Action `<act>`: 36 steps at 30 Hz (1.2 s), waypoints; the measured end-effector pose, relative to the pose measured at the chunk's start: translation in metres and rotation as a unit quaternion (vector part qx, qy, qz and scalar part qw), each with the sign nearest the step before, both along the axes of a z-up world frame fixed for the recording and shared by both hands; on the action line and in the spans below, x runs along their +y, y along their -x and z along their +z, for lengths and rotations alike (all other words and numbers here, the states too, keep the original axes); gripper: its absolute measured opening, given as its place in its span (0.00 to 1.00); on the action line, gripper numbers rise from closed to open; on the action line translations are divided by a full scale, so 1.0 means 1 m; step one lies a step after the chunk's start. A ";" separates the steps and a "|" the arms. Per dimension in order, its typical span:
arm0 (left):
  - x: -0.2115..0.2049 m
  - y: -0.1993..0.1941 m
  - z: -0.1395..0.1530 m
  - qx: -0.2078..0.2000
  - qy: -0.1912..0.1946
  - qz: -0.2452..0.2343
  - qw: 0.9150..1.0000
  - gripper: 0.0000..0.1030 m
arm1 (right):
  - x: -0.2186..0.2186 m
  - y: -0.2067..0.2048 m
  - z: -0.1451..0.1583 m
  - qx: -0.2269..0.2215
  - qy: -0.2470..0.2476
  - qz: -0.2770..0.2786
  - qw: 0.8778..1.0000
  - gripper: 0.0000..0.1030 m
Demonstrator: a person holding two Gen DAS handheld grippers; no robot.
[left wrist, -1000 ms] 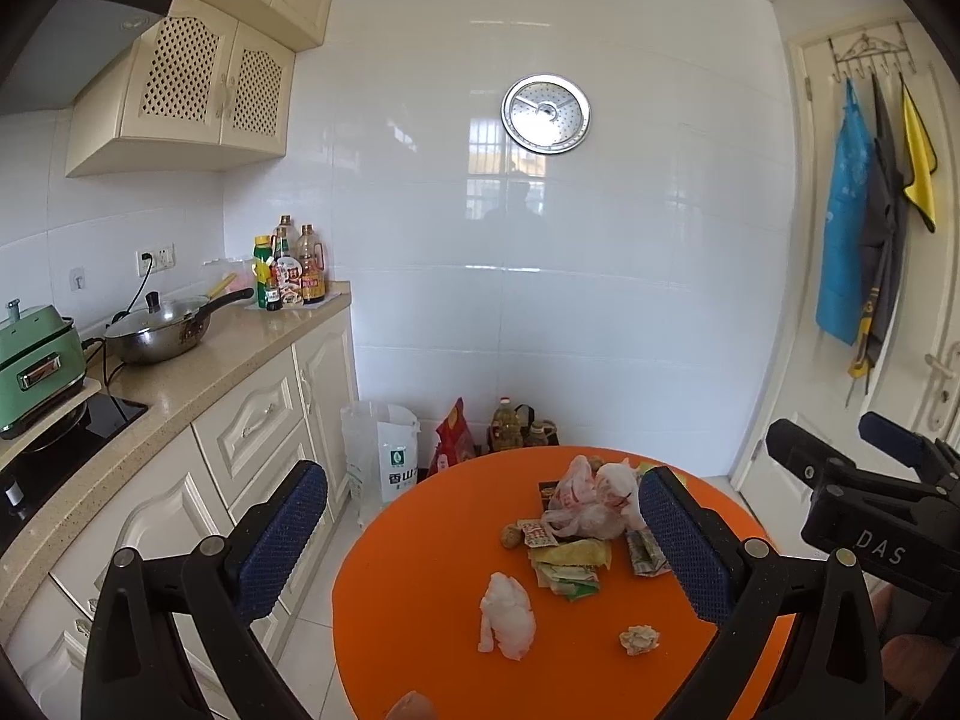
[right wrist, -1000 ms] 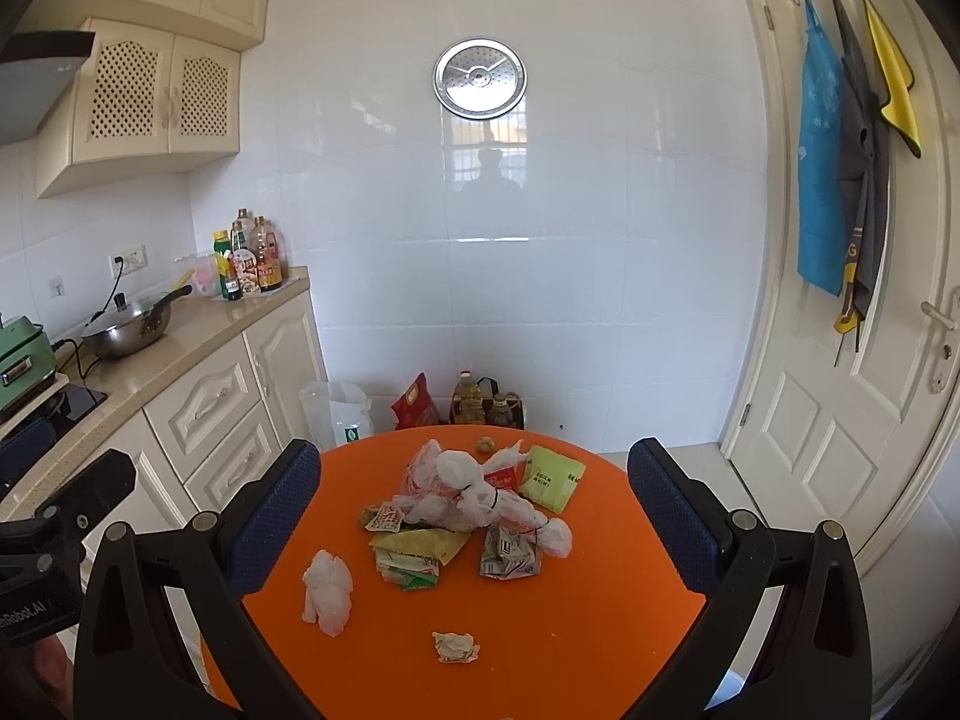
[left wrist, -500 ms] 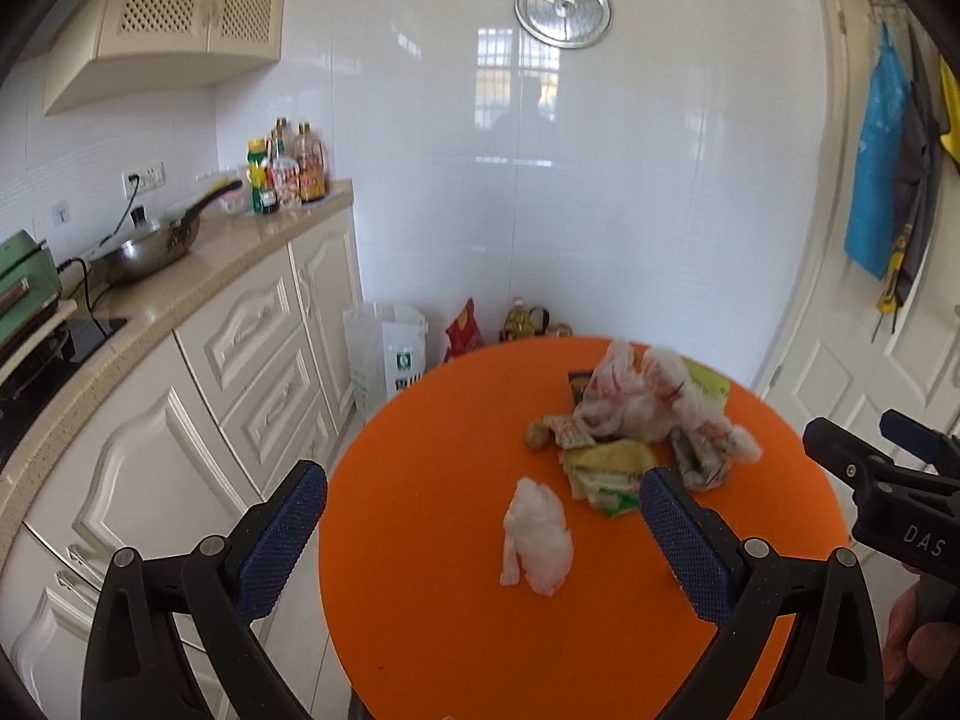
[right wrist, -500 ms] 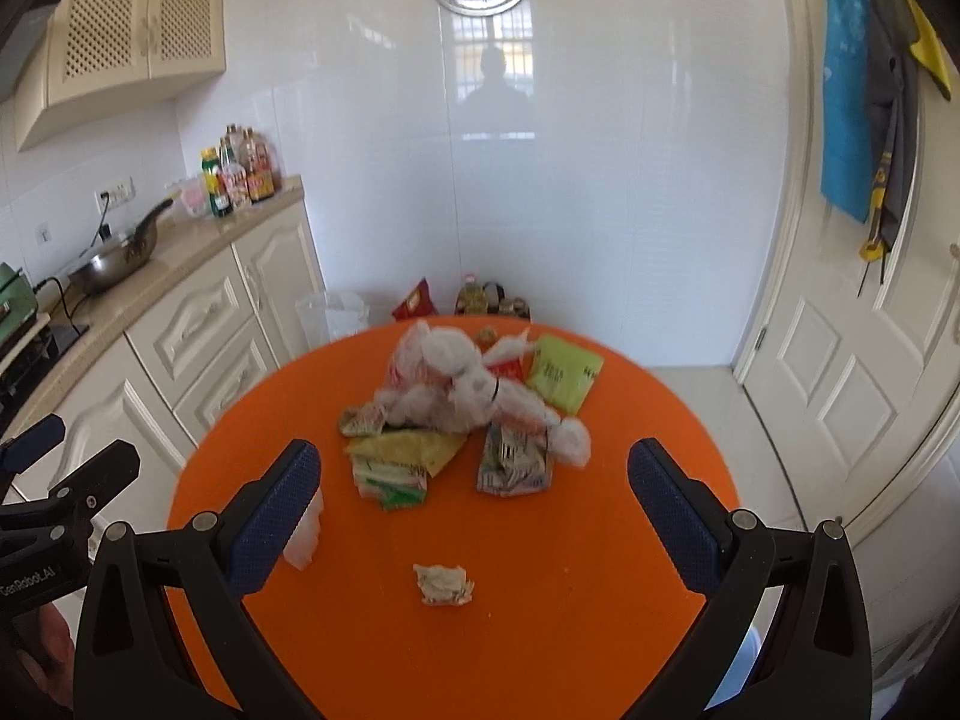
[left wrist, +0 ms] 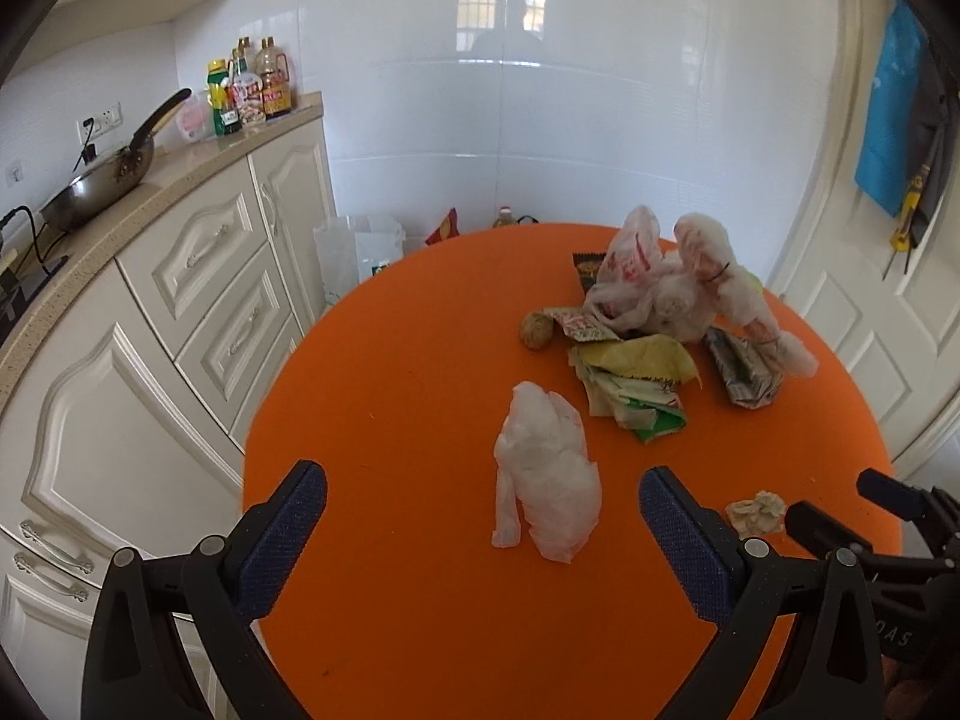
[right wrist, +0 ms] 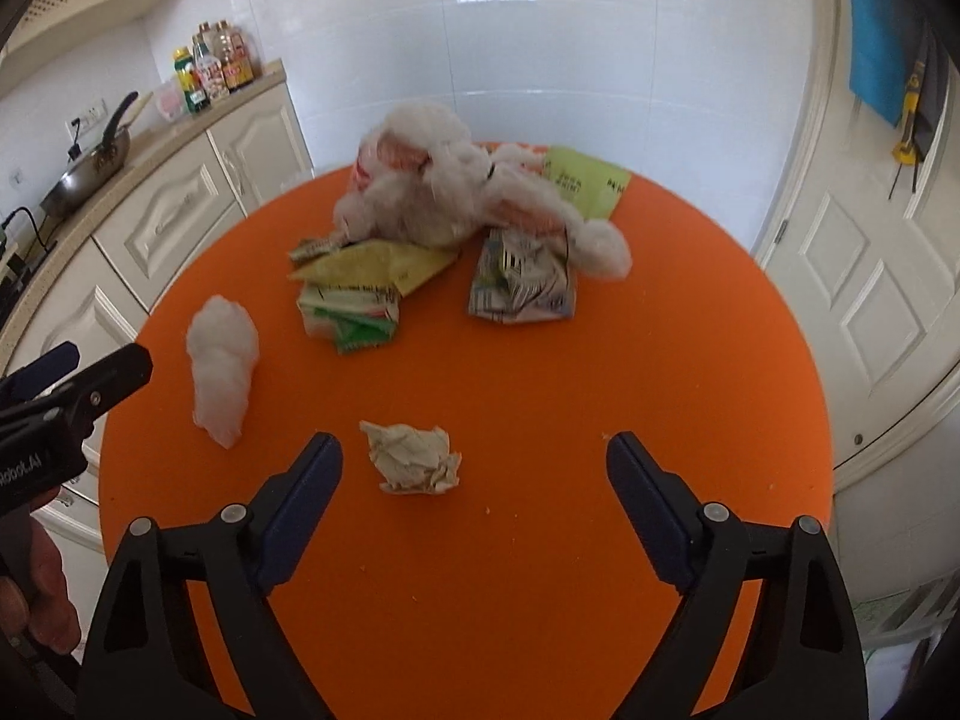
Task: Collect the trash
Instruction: 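Grasp the white plastic bag with the left tool while the right tool grasps the crumpled tissue, then carry both items over the blue bin and open both tools to drop them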
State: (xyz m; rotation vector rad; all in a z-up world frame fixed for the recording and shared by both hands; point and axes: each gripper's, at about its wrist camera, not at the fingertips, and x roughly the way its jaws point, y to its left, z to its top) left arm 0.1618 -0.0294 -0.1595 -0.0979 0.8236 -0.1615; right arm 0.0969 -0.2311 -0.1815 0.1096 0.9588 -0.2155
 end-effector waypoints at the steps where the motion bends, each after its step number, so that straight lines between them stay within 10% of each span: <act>1: -0.003 -0.005 -0.004 0.003 0.001 -0.002 1.000 0.99 | 0.001 -0.001 -0.003 0.003 -0.003 0.001 1.000 0.87; 9: -0.021 -0.038 -0.038 0.027 0.004 -0.019 0.999 0.98 | 0.007 -0.016 -0.030 0.034 -0.021 0.023 0.999 0.74; 13: -0.028 -0.056 -0.054 0.043 0.014 -0.026 0.999 0.96 | 0.011 -0.021 -0.040 0.041 -0.012 0.036 0.998 0.52; 16: -0.028 -0.066 -0.065 0.066 0.033 -0.034 0.997 0.72 | 0.009 -0.022 -0.041 0.041 -0.006 0.040 0.998 0.34; 19: -0.028 -0.074 -0.078 0.094 0.064 -0.051 0.992 0.41 | 0.003 -0.022 -0.040 0.037 -0.018 0.040 0.998 0.32; 36: -0.089 -0.011 0.006 0.022 0.065 -0.139 0.988 0.37 | -0.094 0.040 0.018 -0.063 -0.076 -0.036 0.994 0.32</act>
